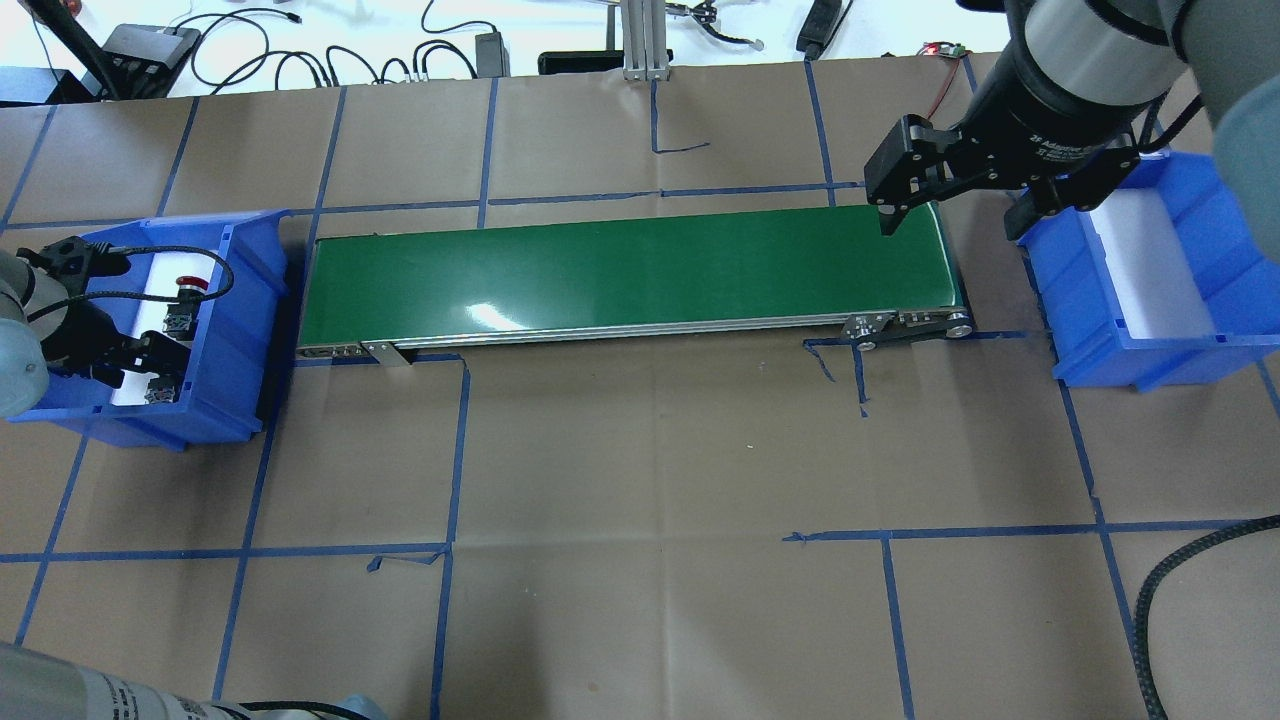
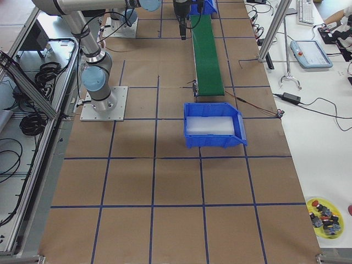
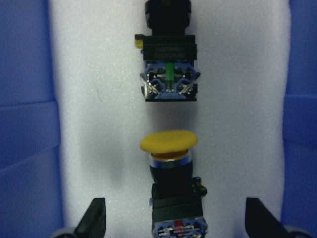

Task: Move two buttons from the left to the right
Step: 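Grasp the yellow-capped button with the left gripper and lift it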

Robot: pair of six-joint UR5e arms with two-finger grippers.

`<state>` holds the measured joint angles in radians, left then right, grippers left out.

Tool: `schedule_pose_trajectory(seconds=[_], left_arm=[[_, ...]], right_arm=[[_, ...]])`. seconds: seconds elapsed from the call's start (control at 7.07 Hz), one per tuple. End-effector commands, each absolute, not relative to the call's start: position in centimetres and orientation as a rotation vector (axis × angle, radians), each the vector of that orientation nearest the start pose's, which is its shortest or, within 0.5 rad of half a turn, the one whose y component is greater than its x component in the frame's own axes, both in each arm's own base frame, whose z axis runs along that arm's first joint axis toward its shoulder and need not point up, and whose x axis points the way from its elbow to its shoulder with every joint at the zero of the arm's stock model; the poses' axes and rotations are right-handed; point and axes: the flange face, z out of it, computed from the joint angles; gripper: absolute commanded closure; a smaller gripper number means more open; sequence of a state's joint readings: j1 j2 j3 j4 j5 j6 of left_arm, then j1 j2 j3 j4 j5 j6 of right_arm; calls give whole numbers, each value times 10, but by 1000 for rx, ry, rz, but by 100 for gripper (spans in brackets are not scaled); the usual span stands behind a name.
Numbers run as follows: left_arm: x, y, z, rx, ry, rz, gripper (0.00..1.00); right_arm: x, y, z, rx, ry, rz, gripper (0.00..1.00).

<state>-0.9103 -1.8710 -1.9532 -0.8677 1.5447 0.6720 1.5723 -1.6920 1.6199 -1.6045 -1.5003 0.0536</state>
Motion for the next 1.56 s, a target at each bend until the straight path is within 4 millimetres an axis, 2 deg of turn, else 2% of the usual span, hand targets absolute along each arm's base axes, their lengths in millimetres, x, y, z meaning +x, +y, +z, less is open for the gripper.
schedule_pose_trajectory(seconds=[0.0, 0.28, 0.71, 0.99, 1.13, 1.27, 1.41], left_arm=[[220, -504, 221, 15, 3152, -53, 7], [220, -504, 219, 15, 3156, -52, 17], [219, -504, 217, 15, 3161, -50, 44], [217, -501, 213, 15, 3168, -37, 58], [218, -502, 213, 10, 3167, -38, 74], [219, -503, 217, 8, 3162, -48, 86], [221, -504, 231, 6, 3148, -76, 91]], right_arm=[[141, -449, 524, 74, 3063, -159, 0], [141, -449, 525, 74, 3065, -162, 0], [142, -449, 526, 72, 3065, -162, 0], [142, -449, 527, 72, 3064, -166, 0], [142, -450, 526, 72, 3064, -164, 0], [142, -450, 527, 74, 3063, -166, 0], [142, -449, 527, 74, 3063, -166, 0]])
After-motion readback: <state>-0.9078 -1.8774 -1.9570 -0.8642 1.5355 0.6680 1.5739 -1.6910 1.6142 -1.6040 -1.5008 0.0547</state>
